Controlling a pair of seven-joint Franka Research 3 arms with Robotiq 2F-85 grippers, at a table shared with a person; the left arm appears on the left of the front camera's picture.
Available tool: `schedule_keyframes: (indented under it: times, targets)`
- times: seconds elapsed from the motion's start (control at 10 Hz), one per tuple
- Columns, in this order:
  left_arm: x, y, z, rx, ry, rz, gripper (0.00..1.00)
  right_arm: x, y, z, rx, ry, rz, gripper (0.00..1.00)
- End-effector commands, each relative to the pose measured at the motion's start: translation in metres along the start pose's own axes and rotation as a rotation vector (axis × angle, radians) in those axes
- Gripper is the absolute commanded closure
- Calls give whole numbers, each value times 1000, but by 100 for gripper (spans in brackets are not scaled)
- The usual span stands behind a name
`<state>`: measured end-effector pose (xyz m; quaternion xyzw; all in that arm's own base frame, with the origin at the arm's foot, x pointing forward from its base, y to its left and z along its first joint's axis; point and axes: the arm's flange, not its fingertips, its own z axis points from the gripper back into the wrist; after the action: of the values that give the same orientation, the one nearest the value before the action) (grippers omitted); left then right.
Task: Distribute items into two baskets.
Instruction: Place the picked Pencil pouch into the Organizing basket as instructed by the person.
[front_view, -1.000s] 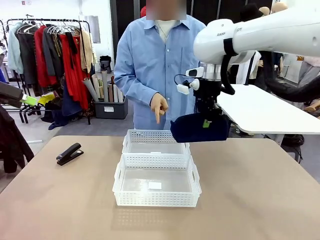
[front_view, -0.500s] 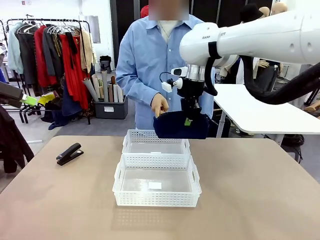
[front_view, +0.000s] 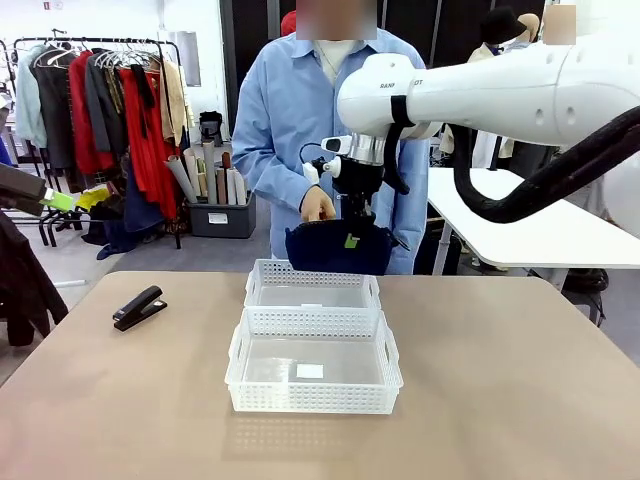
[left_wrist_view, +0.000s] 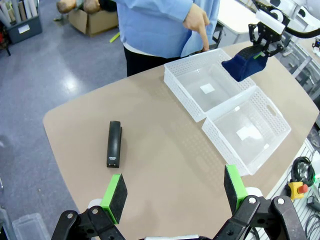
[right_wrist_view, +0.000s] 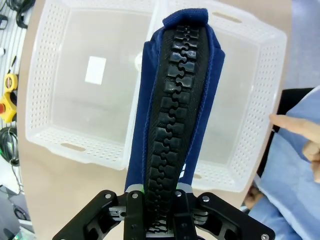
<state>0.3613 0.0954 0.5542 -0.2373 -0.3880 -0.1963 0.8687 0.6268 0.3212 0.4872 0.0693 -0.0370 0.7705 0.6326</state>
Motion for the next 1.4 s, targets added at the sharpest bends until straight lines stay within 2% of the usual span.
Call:
schedule_keyframes:
  times: [0.0, 0.5, 1.3]
  targets:
    - [0, 1, -1, -15, -18, -6, 0, 11, -23, 0, -5, 5, -23, 100]
    - [0, 1, -1, -15, -18, -6, 0, 24, -51, -36, -7, 57, -58, 100]
    - [0, 1, -1, -15, -18, -6, 0, 20, -62, -88, 32, 65, -67, 100]
